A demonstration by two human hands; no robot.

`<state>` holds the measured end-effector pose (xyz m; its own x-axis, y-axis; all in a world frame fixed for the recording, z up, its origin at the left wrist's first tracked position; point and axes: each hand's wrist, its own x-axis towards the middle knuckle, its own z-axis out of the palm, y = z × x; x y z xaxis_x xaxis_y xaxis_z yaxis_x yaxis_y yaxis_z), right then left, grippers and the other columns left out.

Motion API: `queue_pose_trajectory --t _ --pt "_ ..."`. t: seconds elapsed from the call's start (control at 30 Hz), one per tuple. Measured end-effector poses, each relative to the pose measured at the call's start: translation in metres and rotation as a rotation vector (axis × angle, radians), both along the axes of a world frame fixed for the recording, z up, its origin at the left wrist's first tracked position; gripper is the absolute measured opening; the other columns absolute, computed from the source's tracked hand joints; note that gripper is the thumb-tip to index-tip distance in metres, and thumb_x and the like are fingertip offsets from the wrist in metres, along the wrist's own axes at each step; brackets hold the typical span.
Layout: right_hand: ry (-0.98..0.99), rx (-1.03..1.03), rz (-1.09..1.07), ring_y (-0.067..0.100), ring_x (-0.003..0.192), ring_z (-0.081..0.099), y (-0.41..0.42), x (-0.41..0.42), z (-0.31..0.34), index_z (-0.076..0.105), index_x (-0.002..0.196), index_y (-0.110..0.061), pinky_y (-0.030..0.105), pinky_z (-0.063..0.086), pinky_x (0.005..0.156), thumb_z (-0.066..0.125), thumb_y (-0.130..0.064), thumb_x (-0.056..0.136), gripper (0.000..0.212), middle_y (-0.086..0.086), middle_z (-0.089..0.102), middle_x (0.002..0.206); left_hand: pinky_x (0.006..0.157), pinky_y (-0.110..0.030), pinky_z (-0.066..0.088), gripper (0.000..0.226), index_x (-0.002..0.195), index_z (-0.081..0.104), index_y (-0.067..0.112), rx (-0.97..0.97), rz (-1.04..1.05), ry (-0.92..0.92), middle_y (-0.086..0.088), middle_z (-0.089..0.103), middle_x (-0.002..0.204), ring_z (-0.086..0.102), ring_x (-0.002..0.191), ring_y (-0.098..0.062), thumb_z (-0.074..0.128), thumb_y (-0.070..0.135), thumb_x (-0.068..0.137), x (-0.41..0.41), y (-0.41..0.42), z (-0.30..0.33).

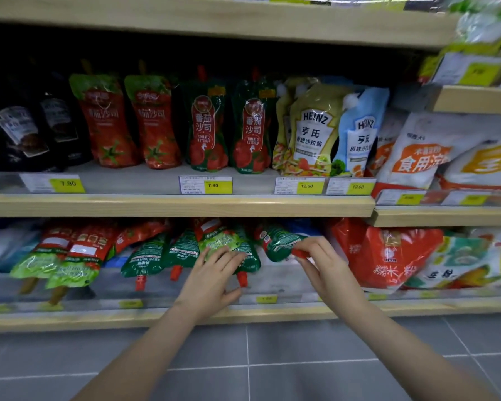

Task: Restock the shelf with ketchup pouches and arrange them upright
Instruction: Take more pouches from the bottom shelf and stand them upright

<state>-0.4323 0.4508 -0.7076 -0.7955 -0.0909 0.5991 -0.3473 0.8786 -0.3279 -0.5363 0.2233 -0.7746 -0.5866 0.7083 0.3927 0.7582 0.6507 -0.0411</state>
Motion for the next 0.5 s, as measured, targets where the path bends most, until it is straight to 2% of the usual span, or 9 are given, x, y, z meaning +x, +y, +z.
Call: queue_pose_trajectory --t 0.07,0.13,0.2,0.27,0.33,0.37,0.43,0.5 --pt "0.033 -0.039 0.005 0.012 0.092 0.054 0.000 0.001 0.021 0.059 0.105 -0.003 0.024 0.046 0.081 0.057 -0.010 0.089 0.017 0.007 0.058 0.100 0.113 -0.046 0.018 0.083 0.143 0.034 0.022 0.068 0.005 -0.071 0.003 0.048 0.138 0.041 0.130 -0.019 0.051 0.066 0.075 0.001 0.004 0.008" --pt "0.059 -0.074 0.030 0.011 0.089 0.053 -0.004 -0.004 0.045 0.059 0.103 -0.003 0.021 0.044 0.079 0.059 -0.007 0.088 0.016 0.007 0.057 0.098 0.113 -0.042 0.024 0.090 0.144 0.031 0.023 0.178 0.019 -0.161 0.003 0.045 0.140 0.039 0.129 -0.017 0.052 0.071 0.071 0.001 0.015 0.028" --pt "0.038 -0.108 0.032 0.011 0.083 0.051 -0.010 -0.017 0.077 0.059 0.101 -0.004 0.019 0.041 0.076 0.060 -0.008 0.088 0.014 0.004 0.055 0.092 0.102 -0.036 0.040 0.083 0.136 0.041 0.026 0.302 0.028 -0.259 0.005 0.052 0.133 0.046 0.122 -0.015 0.055 0.072 0.069 0.000 0.029 0.059" --pt "-0.041 -0.112 -0.007 0.012 0.076 0.049 -0.016 -0.034 0.111 0.060 0.098 -0.005 0.023 0.039 0.070 0.061 -0.012 0.087 0.013 0.001 0.053 0.085 0.082 -0.032 0.050 0.067 0.120 0.055 0.031 0.381 0.025 -0.407 0.007 0.065 0.115 0.058 0.104 -0.012 0.059 0.071 0.066 -0.003 0.040 0.090" --pt "-0.141 -0.130 0.002 0.012 0.069 0.051 -0.020 -0.046 0.140 0.061 0.093 -0.008 0.024 0.039 0.066 0.061 -0.015 0.087 0.009 -0.002 0.054 0.077 0.073 -0.026 0.052 0.048 0.103 0.063 0.036 0.422 -0.031 -0.617 0.014 0.070 0.099 0.063 0.092 -0.005 0.068 0.064 0.064 -0.007 0.044 0.112" --pt "-0.186 -0.172 0.028 0.012 0.068 0.055 -0.022 -0.049 0.149 0.060 0.092 -0.012 0.026 0.043 0.065 0.061 -0.016 0.087 0.006 -0.002 0.057 0.075 0.069 -0.018 0.050 0.042 0.098 0.063 0.038 0.454 -0.065 -0.732 0.018 0.069 0.094 0.064 0.089 0.001 0.073 0.060 0.063 -0.009 0.044 0.117" --pt "-0.209 -0.306 0.071 0.017 0.074 0.061 -0.026 -0.051 0.158 0.059 0.090 -0.017 0.030 0.052 0.068 0.060 -0.017 0.088 0.002 0.003 0.063 0.079 0.066 -0.007 0.047 0.043 0.096 0.062 0.040 0.529 -0.123 -0.928 0.023 0.069 0.090 0.062 0.086 0.009 0.079 0.056 0.060 -0.009 0.042 0.116" --pt "-0.162 -0.431 0.096 0.017 0.077 0.060 -0.028 -0.051 0.160 0.060 0.086 -0.024 0.030 0.051 0.071 0.060 -0.020 0.088 0.004 0.001 0.064 0.080 0.070 -0.009 0.048 0.053 0.098 0.063 0.037 0.578 -0.146 -1.010 0.020 0.071 0.092 0.064 0.087 0.006 0.081 0.059 0.053 -0.005 0.042 0.108"
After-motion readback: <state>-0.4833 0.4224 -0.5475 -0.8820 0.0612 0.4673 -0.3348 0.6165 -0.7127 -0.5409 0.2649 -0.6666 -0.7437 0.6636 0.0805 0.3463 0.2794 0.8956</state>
